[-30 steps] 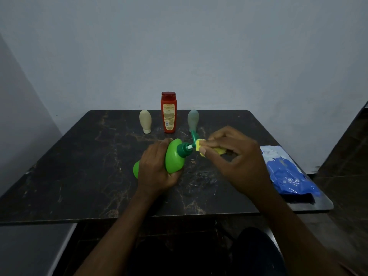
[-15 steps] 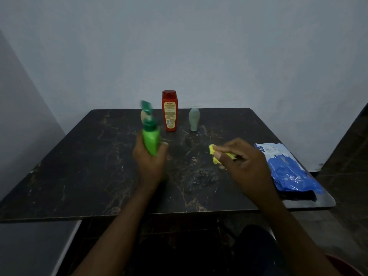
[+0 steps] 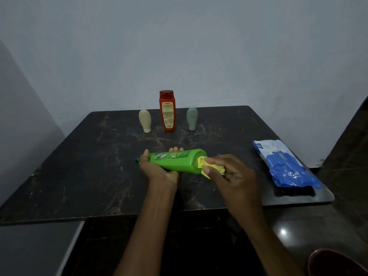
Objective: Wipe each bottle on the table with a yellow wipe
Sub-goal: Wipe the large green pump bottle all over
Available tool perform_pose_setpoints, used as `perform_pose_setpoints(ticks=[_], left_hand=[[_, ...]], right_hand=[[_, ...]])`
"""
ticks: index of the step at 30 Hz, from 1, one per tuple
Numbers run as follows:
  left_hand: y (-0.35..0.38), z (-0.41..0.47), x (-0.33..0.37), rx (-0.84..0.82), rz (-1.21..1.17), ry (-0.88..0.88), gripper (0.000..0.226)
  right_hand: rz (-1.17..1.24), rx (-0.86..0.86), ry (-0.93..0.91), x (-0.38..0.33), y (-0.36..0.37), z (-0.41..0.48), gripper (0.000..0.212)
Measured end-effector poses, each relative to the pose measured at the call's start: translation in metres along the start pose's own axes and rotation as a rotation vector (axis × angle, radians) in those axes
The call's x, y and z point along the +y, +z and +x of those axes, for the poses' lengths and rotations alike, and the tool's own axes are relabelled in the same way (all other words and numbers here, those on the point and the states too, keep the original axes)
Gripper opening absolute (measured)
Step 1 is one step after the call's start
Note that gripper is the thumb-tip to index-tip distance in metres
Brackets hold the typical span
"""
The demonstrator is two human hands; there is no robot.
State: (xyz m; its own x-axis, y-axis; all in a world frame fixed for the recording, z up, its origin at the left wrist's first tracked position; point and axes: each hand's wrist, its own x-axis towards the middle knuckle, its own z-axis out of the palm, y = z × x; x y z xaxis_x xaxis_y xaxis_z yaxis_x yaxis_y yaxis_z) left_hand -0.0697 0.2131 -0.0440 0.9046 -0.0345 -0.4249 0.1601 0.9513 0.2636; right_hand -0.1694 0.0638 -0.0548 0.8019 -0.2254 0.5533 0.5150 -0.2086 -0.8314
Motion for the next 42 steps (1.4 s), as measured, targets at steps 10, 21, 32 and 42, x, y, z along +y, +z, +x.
perform_pose_setpoints(ticks=[10, 21, 32, 42], left_hand=[[0.0, -0.007, -0.015, 0.039, 0.037, 0.002, 0.07], [-0.002, -0.009, -0.015, 0.046, 0.048, 0.044, 0.067], [-0.004, -0.009, -0.013, 0.054, 0.054, 0.028, 0.061], [-0.003, -0.013, -0.013, 0.066, 0.041, 0.015, 0.052]], right_hand=[[-0.227, -0.054, -0.209, -0.015, -0.003, -0.003, 0.008], [-0.218, -0.015, -0.173, -0.013, 0.003, 0.008, 0.013], [-0.207, -0.099, -0.16, -0.011, -0.013, 0.005, 0.012], [-0.359, 0.089, -0.132, -0.004, -0.006, -0.008, 0.01]])
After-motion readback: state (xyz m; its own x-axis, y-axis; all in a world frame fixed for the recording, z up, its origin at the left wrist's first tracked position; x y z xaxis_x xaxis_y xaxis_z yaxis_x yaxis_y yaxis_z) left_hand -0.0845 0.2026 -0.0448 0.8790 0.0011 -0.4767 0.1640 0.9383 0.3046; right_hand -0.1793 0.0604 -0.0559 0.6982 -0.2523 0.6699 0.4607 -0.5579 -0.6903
